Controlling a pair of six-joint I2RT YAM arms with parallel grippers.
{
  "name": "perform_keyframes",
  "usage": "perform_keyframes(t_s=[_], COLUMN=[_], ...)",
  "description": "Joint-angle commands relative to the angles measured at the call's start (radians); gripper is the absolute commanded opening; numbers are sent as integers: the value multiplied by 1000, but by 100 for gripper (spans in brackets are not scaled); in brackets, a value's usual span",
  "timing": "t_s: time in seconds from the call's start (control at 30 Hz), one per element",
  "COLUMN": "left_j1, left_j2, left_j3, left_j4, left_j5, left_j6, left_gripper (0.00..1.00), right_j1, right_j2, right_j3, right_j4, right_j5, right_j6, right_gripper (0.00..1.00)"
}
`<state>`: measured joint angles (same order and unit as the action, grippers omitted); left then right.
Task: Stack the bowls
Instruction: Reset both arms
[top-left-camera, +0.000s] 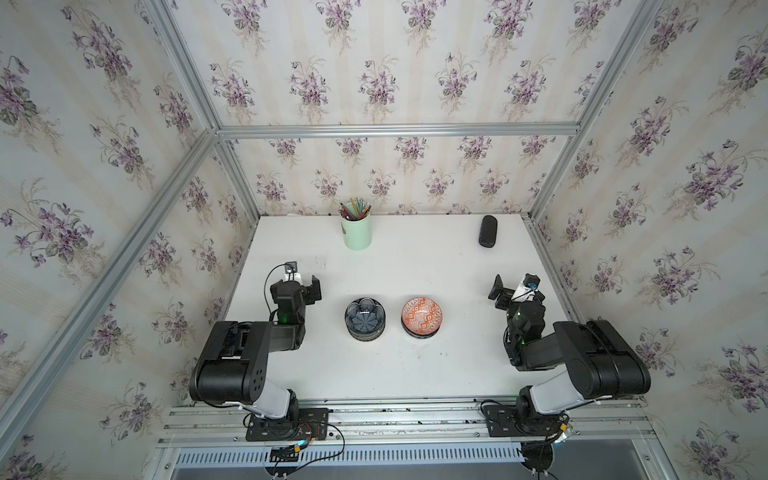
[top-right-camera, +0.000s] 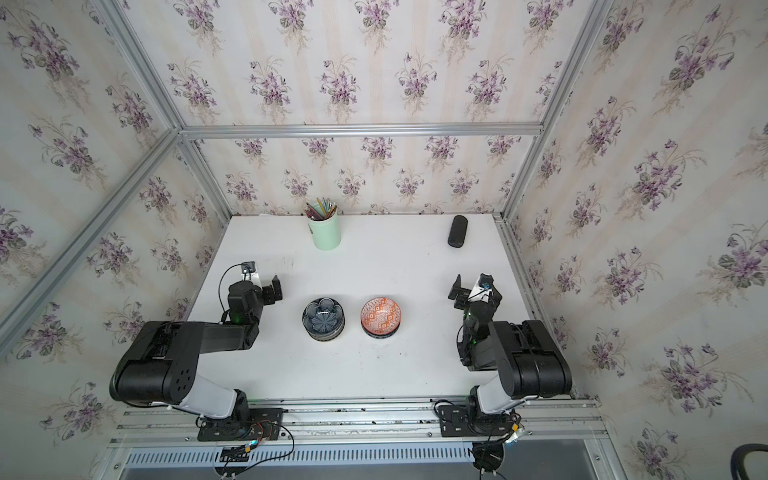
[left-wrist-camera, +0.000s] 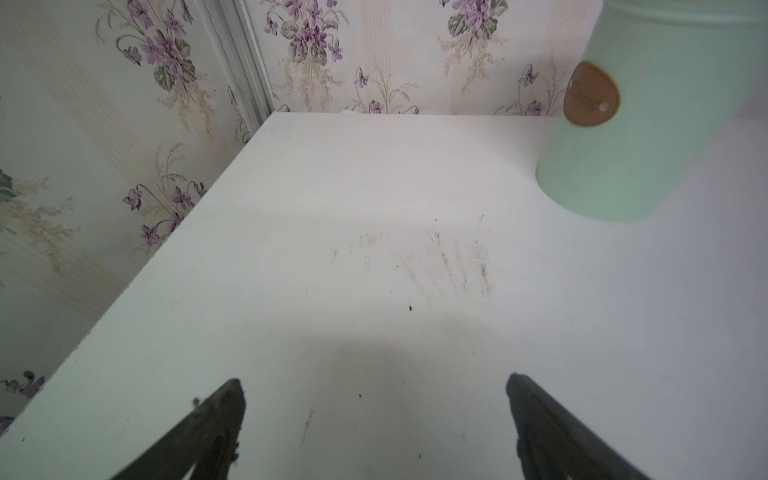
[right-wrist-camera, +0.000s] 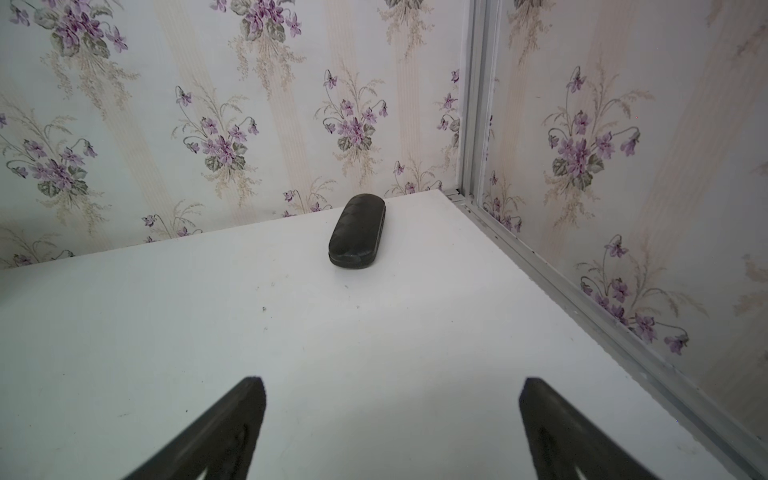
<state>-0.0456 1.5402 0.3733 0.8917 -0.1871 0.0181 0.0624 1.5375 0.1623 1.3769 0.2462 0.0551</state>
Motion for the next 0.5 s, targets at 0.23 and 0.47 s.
perform_keyframes(t_s=[0.23, 0.47], left_j1=[1, 1], left_j2=[9, 10], left_j3=[-5, -5], left_j4=[49, 50], left_j5=[-12, -12], left_j6=[12, 13], left_gripper=[100, 100], right_j1=[10, 0], right_j2=[5, 6], right_j3=[51, 47], right_j4=[-54, -69], right_j5=[-67, -90], right_j6=[-34, -31], right_gripper=[100, 100])
